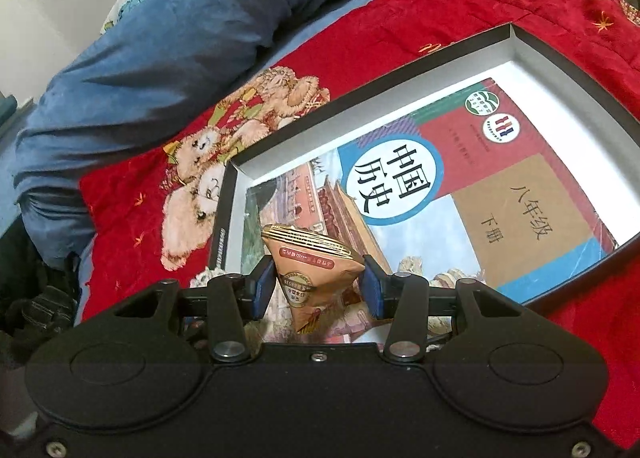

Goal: Organize objects

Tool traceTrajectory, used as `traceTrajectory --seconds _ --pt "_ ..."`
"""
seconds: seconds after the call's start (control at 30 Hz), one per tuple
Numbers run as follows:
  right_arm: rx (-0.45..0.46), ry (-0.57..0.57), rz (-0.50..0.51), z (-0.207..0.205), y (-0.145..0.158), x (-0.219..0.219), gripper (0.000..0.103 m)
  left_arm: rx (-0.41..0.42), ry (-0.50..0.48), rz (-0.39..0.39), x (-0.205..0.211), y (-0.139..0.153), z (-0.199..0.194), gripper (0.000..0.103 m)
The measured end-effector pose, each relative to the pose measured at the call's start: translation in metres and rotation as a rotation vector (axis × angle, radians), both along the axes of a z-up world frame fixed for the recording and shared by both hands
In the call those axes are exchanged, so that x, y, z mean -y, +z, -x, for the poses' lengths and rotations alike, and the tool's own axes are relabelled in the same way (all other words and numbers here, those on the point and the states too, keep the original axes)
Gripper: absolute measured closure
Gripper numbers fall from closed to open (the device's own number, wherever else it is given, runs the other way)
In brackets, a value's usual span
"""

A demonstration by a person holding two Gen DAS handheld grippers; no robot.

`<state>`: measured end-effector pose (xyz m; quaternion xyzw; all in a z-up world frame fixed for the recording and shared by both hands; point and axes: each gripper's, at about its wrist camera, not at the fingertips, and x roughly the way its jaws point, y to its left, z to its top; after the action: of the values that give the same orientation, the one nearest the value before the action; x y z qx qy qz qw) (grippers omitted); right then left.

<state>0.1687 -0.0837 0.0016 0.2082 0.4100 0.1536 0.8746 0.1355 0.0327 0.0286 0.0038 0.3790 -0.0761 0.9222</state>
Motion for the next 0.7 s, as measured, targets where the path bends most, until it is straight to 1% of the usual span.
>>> traceTrajectory --seconds 0.07,0.17,0.27,0.3,0.37,0.4,0.43,0.5,0.53,0.57,0.6,0.63,0.67,0.7 --pt "0.001 -0.002 0.009 0.001 0.0 0.0 0.059 0.001 0.006 0.001 0.0 0.0 0.0 0.083" --pt "0.005 -0.012 0.005 0.003 0.001 0.001 0.058 0.012 -0.007 -0.024 0.004 -0.001 0.001 0.081" --pt "0.005 -0.019 0.006 0.004 0.001 0.0 0.058 0.001 -0.017 0.003 0.003 -0.001 0.001 0.074" --pt "0.005 -0.018 0.009 0.004 0.002 -0.001 0.057 0.004 -0.016 0.003 0.003 -0.001 0.002 0.073" --pt "0.003 -0.011 0.014 0.005 0.002 -0.002 0.055 0.015 -0.016 -0.012 0.005 0.0 0.003 0.073" --pt "0.002 -0.01 0.015 0.005 0.002 -0.003 0.055 0.02 -0.017 -0.017 0.005 0.0 0.004 0.067" --pt "-0.001 -0.012 0.016 0.005 0.003 -0.002 0.053 0.022 -0.018 -0.016 0.005 0.0 0.004 0.062" --pt "-0.007 -0.016 0.006 0.007 0.002 0.0 0.052 0.025 -0.017 -0.006 0.005 0.001 0.006 0.054" --pt "-0.007 -0.019 -0.003 0.008 0.002 0.001 0.05 0.025 -0.021 0.0 0.005 0.001 0.006 0.051" --pt "-0.002 -0.017 -0.01 0.009 0.002 0.003 0.044 0.026 -0.028 0.008 0.004 0.002 0.007 0.046" --pt "0.005 -0.013 -0.017 0.011 0.003 0.004 0.04 0.029 -0.033 0.013 0.003 0.003 0.008 0.042" --pt "0.012 -0.009 -0.022 0.012 0.005 0.006 0.035 0.028 -0.036 0.019 0.002 0.004 0.01 0.042" --pt "0.028 -0.002 -0.033 0.015 0.007 0.007 0.033 0.02 -0.037 0.034 0.0 0.006 0.011 0.041" --pt "0.046 0.005 -0.049 0.018 0.01 0.01 0.033 0.013 -0.037 0.053 -0.003 0.008 0.012 0.037"
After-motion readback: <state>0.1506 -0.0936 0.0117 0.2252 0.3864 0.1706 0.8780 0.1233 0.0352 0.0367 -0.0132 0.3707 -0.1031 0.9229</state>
